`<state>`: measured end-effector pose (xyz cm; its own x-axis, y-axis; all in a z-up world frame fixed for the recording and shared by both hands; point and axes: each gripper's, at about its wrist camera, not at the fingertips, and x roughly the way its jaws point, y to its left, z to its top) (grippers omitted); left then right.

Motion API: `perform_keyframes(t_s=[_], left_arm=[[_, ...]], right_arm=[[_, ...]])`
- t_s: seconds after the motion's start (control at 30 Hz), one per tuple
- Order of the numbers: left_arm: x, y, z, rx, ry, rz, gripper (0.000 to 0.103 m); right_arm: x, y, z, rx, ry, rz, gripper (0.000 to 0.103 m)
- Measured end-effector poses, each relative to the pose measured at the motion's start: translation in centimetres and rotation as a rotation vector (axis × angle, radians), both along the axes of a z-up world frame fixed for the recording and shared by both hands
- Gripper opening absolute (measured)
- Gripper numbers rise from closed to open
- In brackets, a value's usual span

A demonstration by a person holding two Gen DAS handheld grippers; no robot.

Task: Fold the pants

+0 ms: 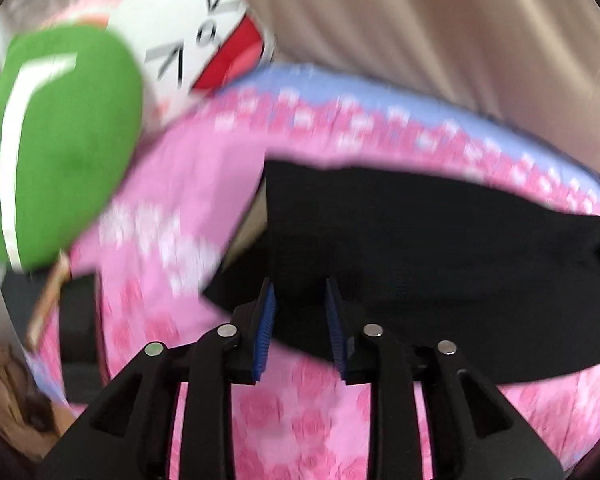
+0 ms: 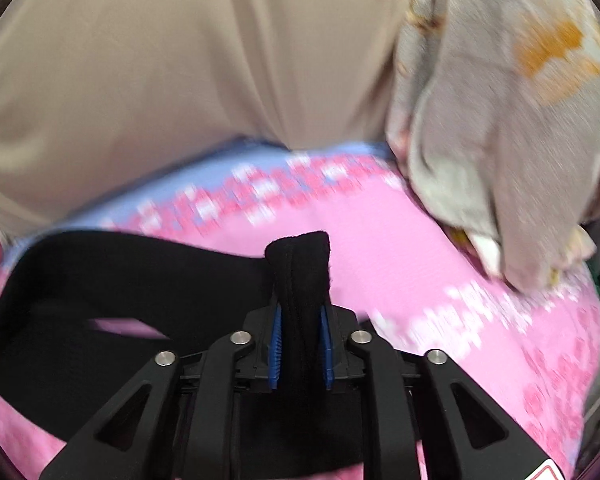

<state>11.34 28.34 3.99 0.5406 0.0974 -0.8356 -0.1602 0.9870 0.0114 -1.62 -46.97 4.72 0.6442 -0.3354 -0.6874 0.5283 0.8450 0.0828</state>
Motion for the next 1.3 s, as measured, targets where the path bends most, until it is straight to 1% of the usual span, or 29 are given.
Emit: perform_keyframes(t_s=[0.03, 0.07, 0.1, 0.13, 0.17, 0.2, 0.23, 0.33, 0.4, 0.47, 0.5, 0.53, 0.57, 0.6, 0.63, 0.7, 0.77, 0.8, 0.83, 0.87, 0.9, 0.97, 1.03, 1.07, 1.13, 1.17, 1.2, 1.23, 1.3], left_arm=[[-0.5, 0.1, -0.7, -0.01, 0.006, 0.026, 0.027], [-1.1, 0.3, -1.3, -0.043, 0.001, 0.056, 0.031], [-1.7, 0.3, -1.5, -0.094, -0.013, 0.084, 0.043], [-2.2, 0.4, -1.5, -0.142, -0.029, 0.097, 0.058], [-2.6, 0.3, -1.5, -0.21, -0.048, 0.108, 0.067], [-2.7, 0.3, -1.6, -0.254, -0.055, 0.117, 0.076], [-2.8, 0.0, -1.6, -0.327, -0.074, 0.116, 0.077], [-1.4, -0.9, -2.1, -0.404, -0.071, 0.118, 0.077], [0.5, -1.1, -3.2, -0.446, -0.042, 0.135, 0.077], [2.1, -0.9, -4.7, -0.512, 0.006, 0.148, 0.075], [2.9, -0.8, -5.6, -0.538, 0.034, 0.155, 0.07], [3.3, -0.6, -6.0, -0.537, 0.053, 0.173, 0.058], [3.3, -0.5, -5.9, -0.51, 0.042, 0.19, 0.05], [3.3, -0.4, -5.5, -0.467, 0.039, 0.195, 0.023], [3.2, -0.3, -5.3, -0.445, 0.038, 0.195, 0.009], [2.3, 0.5, -3.8, -0.452, 0.009, 0.173, 0.008], [0.9, 1.4, -1.9, -0.42, -0.03, 0.167, 0.008], [-0.1, 2.1, -0.7, -0.389, -0.055, 0.174, 0.008], [-0.7, 2.7, -0.2, -0.358, -0.063, 0.184, 0.008], [-0.9, 3.1, 0.0, -0.317, -0.063, 0.197, 0.008], [-0.9, 3.5, -0.1, -0.266, -0.05, 0.21, 0.009], [0.0, 3.6, -2.2, -0.166, 0.031, 0.207, 0.013], [0.2, 3.2, -3.7, -0.141, 0.074, 0.221, 0.015], [-0.1, 2.9, -3.9, -0.13, 0.076, 0.222, 0.016], [-1.4, 2.1, -3.0, -0.092, 0.035, 0.237, 0.017], [-2.1, 1.7, -2.4, -0.073, 0.012, 0.245, 0.02], [-2.9, 1.0, -1.5, -0.053, -0.015, 0.252, 0.03], [-3.5, 0.4, -0.8, -0.04, -0.033, 0.245, 0.039], [-4.3, -1.8, 0.7, 0.01, -0.072, 0.208, 0.047]], right_arm=[[-0.3, 0.1, -0.7, -0.013, 0.024, -0.011, 0.022], [-0.8, 0.2, -1.2, -0.03, 0.039, -0.025, 0.028], [-1.3, 0.2, -1.3, -0.036, 0.038, -0.042, 0.032], [-1.9, 0.3, -1.2, -0.045, 0.037, -0.061, 0.041], [-2.7, 0.6, -0.8, -0.066, 0.027, -0.08, 0.045], [-3.6, 1.0, -0.3, -0.09, 0.01, -0.094, 0.047], [-4.1, 1.4, 0.0, -0.102, 0.002, -0.106, 0.049], [-6.3, 3.3, 1.2, -0.1, -0.05, -0.113, 0.052], [-7.4, 4.9, 1.5, -0.092, -0.07, -0.099, 0.054], [-7.7, 6.5, 1.4, -0.075, -0.068, -0.072, 0.055], [-8.0, 7.3, 1.2, -0.075, -0.061, -0.061, 0.055], [-8.1, 8.0, 1.1, -0.077, -0.055, -0.053, 0.055], [-8.4, 8.6, 0.9, -0.075, -0.052, -0.046, 0.057], [-8.6, 9.1, 0.7, -0.066, -0.051, -0.041, 0.058], [-8.7, 9.5, 0.5, -0.056, -0.051, -0.035, 0.058], [-9.0, 10.2, 0.3, -0.039, -0.057, -0.026, 0.059], [-9.2, 10.8, 0.3, -0.04, -0.062, -0.02, 0.059], [-9.1, 10.9, 0.3, -0.036, -0.064, -0.013, 0.059], [-9.1, 11.1, 0.2, -0.03, -0.066, -0.007, 0.059], [-9.0, 11.1, 0.0, -0.025, -0.069, -0.006, 0.062], [-8.8, 11.0, -0.3, -0.014, -0.067, -0.002, 0.064], [-8.0, 10.3, -1.5, 0.045, -0.061, 0.014, 0.064], [-7.0, 9.2, -2.5, 0.132, -0.061, 0.009, 0.064], [-6.8, 8.8, -2.8, 0.179, -0.078, 0.016, 0.065], [-6.3, 8.1, -3.0, 0.26, -0.121, 0.036, 0.065], [-5.8, 7.6, -2.9, 0.282, -0.133, 0.035, 0.069], [-5.3, 7.2, -2.9, 0.292, -0.131, 0.031, 0.074], [-4.7, 6.8, -3.0, 0.303, -0.127, 0.026, 0.082], [-3.1, 5.4, -3.7, 0.364, -0.134, 0.017, 0.082]])
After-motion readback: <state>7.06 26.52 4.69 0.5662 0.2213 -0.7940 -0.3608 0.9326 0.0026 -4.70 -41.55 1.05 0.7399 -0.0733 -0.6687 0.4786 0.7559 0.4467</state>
